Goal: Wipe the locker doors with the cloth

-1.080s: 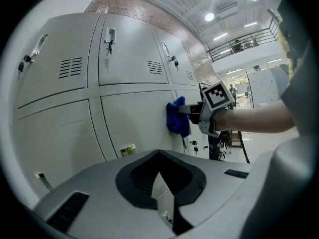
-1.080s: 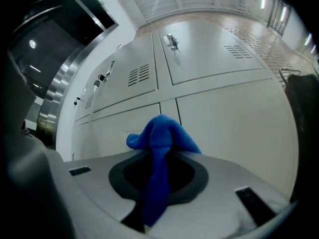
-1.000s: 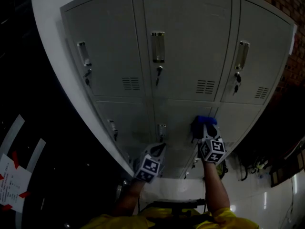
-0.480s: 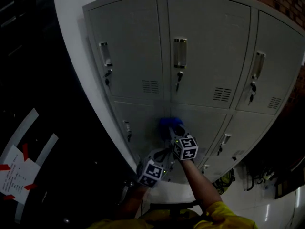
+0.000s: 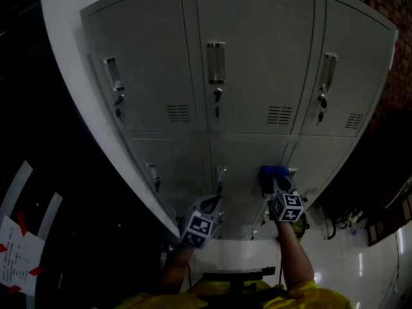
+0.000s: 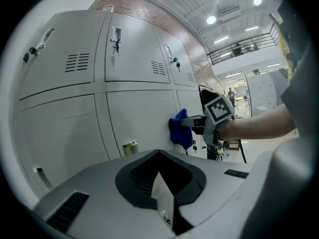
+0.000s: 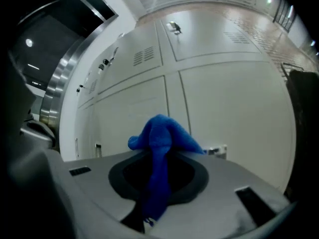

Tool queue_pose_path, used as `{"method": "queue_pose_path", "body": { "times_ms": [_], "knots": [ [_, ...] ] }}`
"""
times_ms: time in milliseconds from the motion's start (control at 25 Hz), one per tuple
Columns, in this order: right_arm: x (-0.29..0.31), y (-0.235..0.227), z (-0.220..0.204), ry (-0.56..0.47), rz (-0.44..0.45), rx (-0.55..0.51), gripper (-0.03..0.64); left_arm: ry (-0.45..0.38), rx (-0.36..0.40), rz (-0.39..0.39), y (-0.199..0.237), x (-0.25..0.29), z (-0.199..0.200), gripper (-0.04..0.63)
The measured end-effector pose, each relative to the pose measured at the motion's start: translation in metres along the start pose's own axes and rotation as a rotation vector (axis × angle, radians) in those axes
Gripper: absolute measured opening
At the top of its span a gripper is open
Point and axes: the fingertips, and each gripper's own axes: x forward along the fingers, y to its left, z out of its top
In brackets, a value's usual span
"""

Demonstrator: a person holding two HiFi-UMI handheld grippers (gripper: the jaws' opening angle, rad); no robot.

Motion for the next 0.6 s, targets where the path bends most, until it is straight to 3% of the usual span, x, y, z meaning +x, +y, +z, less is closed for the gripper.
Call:
{"method": "queue_pose_path", "body": {
  "times_ms": [160,240,360,520,600],
  "knots": [
    [0.005,-0.018,-0.028,0.023,-0.007,0.046,0.067,-0.014,0.023,-0.034,-0.012,0.013,0.009,0.002],
    [0.007,-0.006,-0.026,-0.003,0.042,0.085,0.067,-0.008,0.026,-0.037,-0.015,0.013,0.008,0.002],
    [0.022,0.044,-0.018,-0.026,0.183,0.059,0.067,0.014,0.019,-0.017,-0.010,0.006,-0.002,0.002],
    [0.054,0.146,-0.027,0.006,0.409,0.026,0.067,0.039,-0.017,0.060,0.010,-0.019,-0.017,0.002],
    [0.068,0.186,-0.034,0.012,0.464,0.038,0.067,0.063,-0.046,0.101,0.019,-0.035,-0.025,0.002]
  ]
}}
